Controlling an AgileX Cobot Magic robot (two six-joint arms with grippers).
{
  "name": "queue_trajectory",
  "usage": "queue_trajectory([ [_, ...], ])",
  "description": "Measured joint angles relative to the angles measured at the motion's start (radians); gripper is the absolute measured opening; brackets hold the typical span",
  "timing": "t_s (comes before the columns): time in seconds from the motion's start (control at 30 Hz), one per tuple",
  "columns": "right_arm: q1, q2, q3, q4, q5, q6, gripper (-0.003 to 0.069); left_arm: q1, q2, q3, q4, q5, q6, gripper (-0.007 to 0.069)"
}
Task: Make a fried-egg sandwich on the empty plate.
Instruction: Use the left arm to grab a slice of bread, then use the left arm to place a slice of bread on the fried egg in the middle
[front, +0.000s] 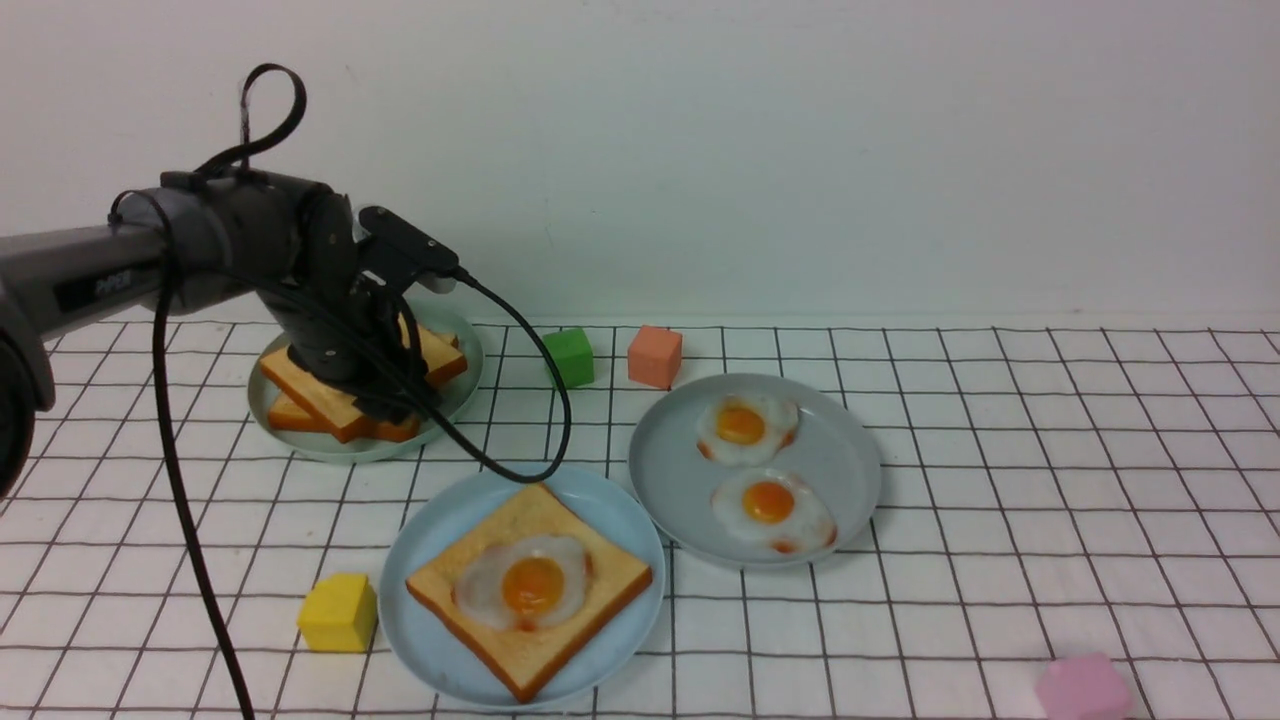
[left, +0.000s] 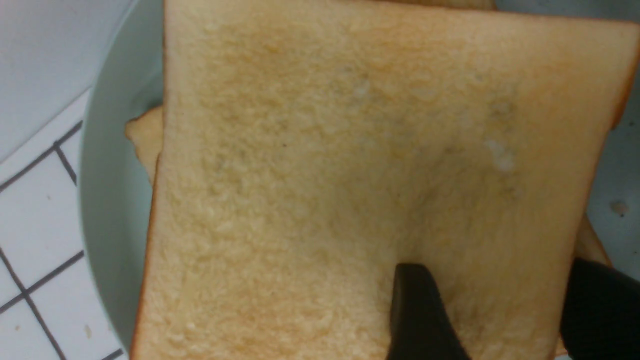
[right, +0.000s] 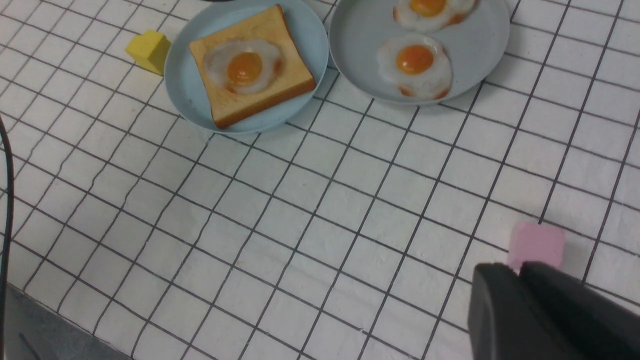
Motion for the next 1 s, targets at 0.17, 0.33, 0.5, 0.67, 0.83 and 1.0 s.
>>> queue_trajectory([
  [0.17, 0.000, -0.004, 0.002, 0.014, 0.022, 0.000, 0.0083, 0.000, 0.003, -0.003, 0.008, 0.001, 0.002, 0.0206],
  [0.33, 0.000, -0.022, 0.002, 0.019, 0.027, 0.000, 0.0083, -0.009, -0.020, -0.002, 0.010, 0.021, 0.004, 0.0170],
  [0.5, 0.000, -0.039, 0.002, 0.022, 0.028, 0.000, 0.0087, -0.062, -0.144, 0.007, 0.021, 0.143, -0.057, 0.0089],
  [0.67, 0.000, -0.053, 0.002, 0.022, 0.058, 0.000, 0.0089, -0.176, -0.306, 0.031, 0.024, 0.266, -0.215, 0.0078],
  [0.83, 0.000, -0.093, 0.002, 0.022, 0.085, -0.006, 0.0092, -0.354, -0.416, 0.206, 0.054, 0.295, -0.322, 0.0078],
  [1.0, 0.000, -0.151, 0.002, 0.020, 0.091, -0.008, 0.0095, -0.489, -0.425, 0.330, 0.102, 0.215, -0.394, 0.0078],
])
